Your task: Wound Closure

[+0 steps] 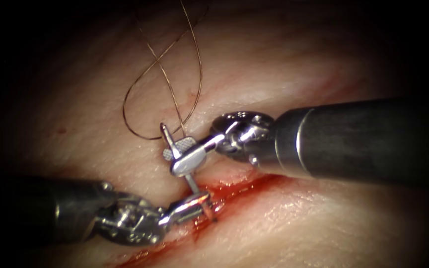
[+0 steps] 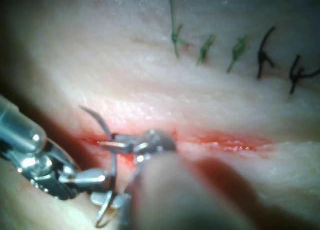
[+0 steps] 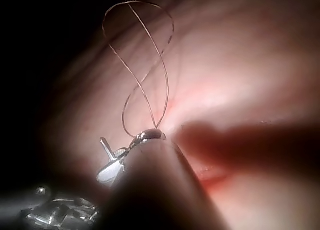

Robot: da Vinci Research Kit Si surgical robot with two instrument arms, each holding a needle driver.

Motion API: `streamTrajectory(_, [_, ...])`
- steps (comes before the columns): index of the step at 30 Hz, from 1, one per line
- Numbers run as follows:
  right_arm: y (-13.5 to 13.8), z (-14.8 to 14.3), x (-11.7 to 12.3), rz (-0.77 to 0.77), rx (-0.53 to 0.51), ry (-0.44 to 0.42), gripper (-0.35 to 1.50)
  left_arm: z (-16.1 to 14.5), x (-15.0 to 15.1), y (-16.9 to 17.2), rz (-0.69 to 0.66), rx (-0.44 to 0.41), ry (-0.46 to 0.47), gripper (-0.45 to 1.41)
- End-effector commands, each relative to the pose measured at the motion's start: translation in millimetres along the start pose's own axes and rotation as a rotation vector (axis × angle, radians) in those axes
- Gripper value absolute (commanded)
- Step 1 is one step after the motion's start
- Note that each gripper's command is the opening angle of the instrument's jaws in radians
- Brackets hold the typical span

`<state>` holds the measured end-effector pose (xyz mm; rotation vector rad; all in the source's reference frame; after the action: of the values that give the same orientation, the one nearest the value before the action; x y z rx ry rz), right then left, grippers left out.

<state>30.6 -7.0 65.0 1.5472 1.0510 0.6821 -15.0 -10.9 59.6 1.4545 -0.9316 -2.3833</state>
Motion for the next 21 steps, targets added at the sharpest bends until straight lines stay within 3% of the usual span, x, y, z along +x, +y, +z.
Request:
streamTrajectory(1, [0.7, 0.5, -0.1, 0.001, 0.002, 0.0, 1.06, 0.5, 0.1, 0.8, -0.001, -0.002, 0.002, -0.45])
streamTrajectory(11, [0.4, 0.9, -0.2, 0.012, 0.015, -0.015, 0.78, 0.5, 0.1, 0.8, -0.001, -0.002, 0.003, -0.45])
streamTrajectory(19, [0.8, 0.3, 0.3, 0.009, 0.008, 0.008, -0.15, 0.5, 0.1, 0.8, -0.001, -0.005, 0.002, -0.45])
streamTrajectory(21, [1.0, 0.2, 0.5, 0.009, 0.005, 0.017, -0.23, 0.6, 0.1, 0.8, -0.001, -0.005, 0.005, -0.45])
